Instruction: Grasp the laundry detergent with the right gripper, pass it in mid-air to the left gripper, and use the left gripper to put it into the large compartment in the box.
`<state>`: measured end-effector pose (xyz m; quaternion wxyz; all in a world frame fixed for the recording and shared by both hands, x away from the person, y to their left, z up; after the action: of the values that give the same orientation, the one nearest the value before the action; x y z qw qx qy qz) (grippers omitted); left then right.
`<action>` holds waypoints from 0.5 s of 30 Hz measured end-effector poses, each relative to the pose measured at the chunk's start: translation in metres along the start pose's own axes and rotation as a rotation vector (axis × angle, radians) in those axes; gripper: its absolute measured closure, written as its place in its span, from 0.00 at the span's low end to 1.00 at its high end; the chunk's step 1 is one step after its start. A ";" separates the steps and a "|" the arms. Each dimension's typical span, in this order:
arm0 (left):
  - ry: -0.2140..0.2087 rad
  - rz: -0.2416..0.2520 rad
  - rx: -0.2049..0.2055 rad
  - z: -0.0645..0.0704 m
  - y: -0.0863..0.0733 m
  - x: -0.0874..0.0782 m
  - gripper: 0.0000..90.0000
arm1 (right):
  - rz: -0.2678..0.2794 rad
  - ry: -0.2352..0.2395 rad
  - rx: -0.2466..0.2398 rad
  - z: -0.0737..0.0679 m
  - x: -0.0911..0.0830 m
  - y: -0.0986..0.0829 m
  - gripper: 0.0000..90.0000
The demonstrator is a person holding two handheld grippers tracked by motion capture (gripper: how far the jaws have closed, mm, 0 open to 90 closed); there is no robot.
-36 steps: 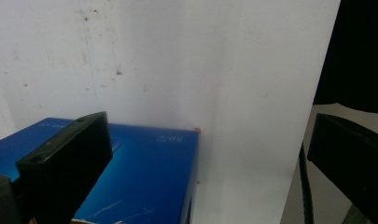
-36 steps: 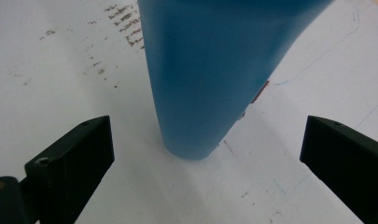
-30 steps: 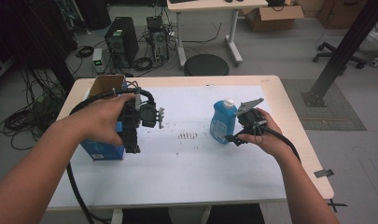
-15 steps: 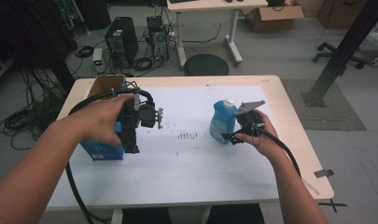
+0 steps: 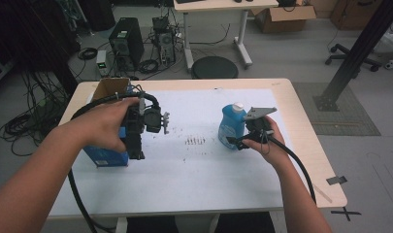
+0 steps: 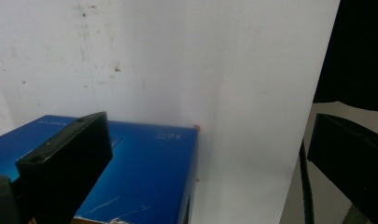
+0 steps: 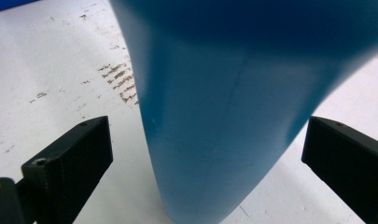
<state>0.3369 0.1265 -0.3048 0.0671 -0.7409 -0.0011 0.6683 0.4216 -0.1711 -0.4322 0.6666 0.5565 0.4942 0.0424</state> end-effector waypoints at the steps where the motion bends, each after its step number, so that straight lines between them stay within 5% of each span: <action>1: 0.000 0.000 -0.001 0.000 0.000 0.000 0.00 | 0.009 -0.002 0.002 0.000 0.000 0.000 0.02; 15: 0.008 0.006 0.003 -0.001 0.003 -0.005 0.00 | 0.091 -0.025 0.043 0.002 0.009 -0.003 0.02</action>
<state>0.3371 0.1226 -0.3005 0.0662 -0.7435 0.0024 0.6654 0.4264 -0.1684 -0.4401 0.6580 0.5930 0.4609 0.0549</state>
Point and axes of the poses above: each handheld gripper's, and its own axes: x roughly forward along the jaws, y roughly out of its top, z roughly to its right, the point moved 6 cm from there along x, roughly forward along the jaws, and after that the axes turned 9 degrees about x, right-handed, at the moved point
